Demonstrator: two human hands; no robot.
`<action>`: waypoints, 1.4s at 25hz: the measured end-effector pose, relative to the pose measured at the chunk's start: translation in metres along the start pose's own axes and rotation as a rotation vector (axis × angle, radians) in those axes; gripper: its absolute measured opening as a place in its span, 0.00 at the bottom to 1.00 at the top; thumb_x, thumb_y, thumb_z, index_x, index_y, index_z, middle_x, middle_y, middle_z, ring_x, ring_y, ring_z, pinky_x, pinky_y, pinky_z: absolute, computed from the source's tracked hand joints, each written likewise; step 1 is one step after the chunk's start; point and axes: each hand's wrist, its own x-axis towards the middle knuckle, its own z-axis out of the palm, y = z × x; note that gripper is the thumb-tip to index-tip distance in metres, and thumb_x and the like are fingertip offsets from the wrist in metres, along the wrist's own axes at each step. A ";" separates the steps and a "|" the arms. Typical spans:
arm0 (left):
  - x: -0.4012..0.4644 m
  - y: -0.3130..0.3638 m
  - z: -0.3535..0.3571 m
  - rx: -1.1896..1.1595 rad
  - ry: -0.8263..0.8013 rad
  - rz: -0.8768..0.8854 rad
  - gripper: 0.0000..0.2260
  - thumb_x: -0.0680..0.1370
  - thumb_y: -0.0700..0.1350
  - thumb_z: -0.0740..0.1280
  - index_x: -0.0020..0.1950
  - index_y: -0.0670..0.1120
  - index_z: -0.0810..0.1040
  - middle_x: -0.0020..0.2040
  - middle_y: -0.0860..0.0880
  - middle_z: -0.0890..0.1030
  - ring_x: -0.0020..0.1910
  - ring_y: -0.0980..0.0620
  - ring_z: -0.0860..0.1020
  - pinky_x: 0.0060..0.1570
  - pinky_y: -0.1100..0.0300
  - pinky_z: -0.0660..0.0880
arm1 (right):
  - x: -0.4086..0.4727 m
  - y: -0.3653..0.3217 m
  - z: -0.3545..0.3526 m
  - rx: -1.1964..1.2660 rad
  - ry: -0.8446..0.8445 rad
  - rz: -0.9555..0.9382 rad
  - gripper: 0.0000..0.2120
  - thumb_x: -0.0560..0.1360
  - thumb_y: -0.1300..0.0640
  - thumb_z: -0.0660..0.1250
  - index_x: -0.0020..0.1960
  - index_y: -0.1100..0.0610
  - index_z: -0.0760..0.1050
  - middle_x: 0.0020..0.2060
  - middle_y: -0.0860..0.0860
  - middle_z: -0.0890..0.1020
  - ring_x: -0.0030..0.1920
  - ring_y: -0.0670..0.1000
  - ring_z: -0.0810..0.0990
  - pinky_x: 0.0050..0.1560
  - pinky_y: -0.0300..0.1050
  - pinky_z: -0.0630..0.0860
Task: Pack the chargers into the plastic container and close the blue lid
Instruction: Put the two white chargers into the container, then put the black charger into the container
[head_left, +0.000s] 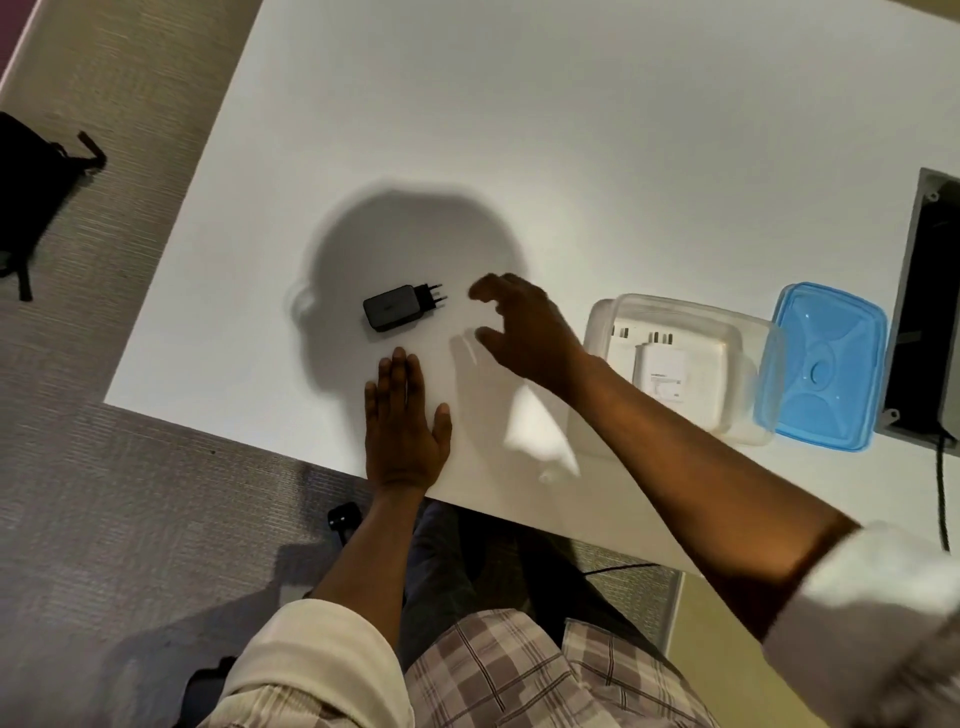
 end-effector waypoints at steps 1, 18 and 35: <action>-0.001 0.000 0.000 -0.005 0.004 0.003 0.34 0.80 0.55 0.56 0.82 0.43 0.51 0.82 0.44 0.53 0.82 0.45 0.51 0.80 0.46 0.50 | 0.014 -0.004 0.010 -0.049 -0.078 -0.036 0.25 0.73 0.59 0.71 0.68 0.56 0.71 0.65 0.56 0.76 0.61 0.56 0.77 0.58 0.50 0.77; -0.004 -0.003 0.003 0.005 0.022 -0.006 0.33 0.81 0.56 0.54 0.82 0.43 0.50 0.83 0.45 0.52 0.82 0.46 0.49 0.81 0.47 0.49 | 0.082 -0.003 0.037 -0.422 -0.191 -0.273 0.22 0.76 0.65 0.64 0.66 0.47 0.75 0.70 0.54 0.71 0.69 0.60 0.66 0.62 0.56 0.70; -0.001 0.001 -0.004 0.004 0.004 -0.011 0.32 0.81 0.56 0.54 0.82 0.43 0.52 0.82 0.45 0.54 0.82 0.46 0.51 0.81 0.48 0.48 | 0.053 -0.016 0.047 -0.150 -0.014 0.322 0.34 0.72 0.48 0.70 0.73 0.54 0.59 0.59 0.59 0.73 0.52 0.63 0.80 0.44 0.51 0.75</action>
